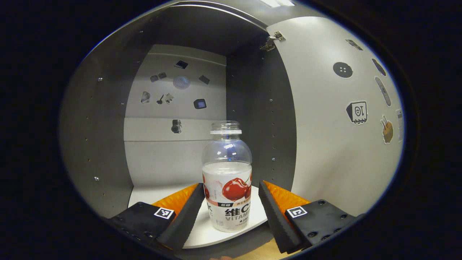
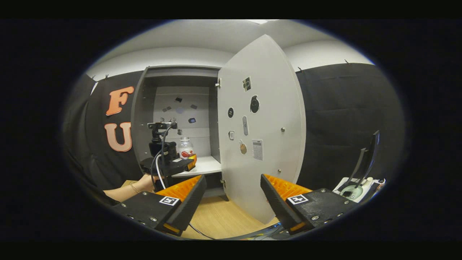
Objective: Open the cabinet door with the right hand, grasp the bottle in the cabinet with the left hand and place it on the coaster, then close the cabinet door with the right hand.
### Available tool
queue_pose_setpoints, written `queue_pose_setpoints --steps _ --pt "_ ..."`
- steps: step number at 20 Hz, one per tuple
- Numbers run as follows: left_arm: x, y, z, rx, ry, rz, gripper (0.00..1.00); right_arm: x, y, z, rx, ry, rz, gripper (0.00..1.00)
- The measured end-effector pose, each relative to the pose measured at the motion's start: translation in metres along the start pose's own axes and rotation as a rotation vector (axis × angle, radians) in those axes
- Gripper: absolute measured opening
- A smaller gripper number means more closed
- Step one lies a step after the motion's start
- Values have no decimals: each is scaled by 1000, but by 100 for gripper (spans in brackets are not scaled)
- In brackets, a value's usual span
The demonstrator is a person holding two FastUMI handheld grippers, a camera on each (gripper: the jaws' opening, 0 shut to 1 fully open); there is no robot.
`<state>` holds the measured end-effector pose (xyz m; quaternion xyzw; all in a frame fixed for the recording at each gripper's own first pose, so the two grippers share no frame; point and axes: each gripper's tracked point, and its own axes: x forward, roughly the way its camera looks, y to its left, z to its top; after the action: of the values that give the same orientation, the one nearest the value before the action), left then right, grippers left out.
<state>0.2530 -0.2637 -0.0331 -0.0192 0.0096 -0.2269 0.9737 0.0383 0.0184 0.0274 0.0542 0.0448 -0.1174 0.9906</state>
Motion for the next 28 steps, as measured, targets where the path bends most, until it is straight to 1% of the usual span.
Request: queue_pose_setpoints --steps 6,7,8,9,10,12,13,14,17,18,19,22,23,24,28 --pt "15 2 5 14 -18 10 96 10 -1 -7 16 30 -6 93" --pt "16 2 5 13 -19 10 92 10 -1 -7 18 30 -3 93" --pt "15 2 6 12 -22 9 86 11 -2 -7 17 30 -3 93" --pt "13 3 6 13 -20 13 84 11 -2 -8 14 31 0 98" --pt "11 2 6 13 -20 13 84 13 -3 -8 11 34 4 93" --pt "11 4 7 17 -17 17 82 15 -1 -8 3 37 19 93" --pt "8 4 7 17 -19 18 82 14 1 -9 0 39 28 98" --pt "5 4 9 18 -24 16 80 14 3 -10 -5 40 40 93" --pt "-21 7 19 22 -69 26 81 12 9 -12 -19 40 82 93" --pt "-32 7 22 27 -86 30 80 13 13 -15 -21 45 102 97" --pt "-42 8 25 35 -98 36 80 12 17 -18 -23 50 124 93" --pt "-87 10 24 60 -123 61 82 11 25 -25 -40 48 178 93" --pt "-101 10 22 65 -129 74 80 10 27 -27 -47 38 199 93" --pt "-119 11 18 67 -129 90 82 11 30 -29 -58 30 219 93" --pt "-194 18 -14 64 -107 169 82 8 37 -37 -126 -14 294 93"
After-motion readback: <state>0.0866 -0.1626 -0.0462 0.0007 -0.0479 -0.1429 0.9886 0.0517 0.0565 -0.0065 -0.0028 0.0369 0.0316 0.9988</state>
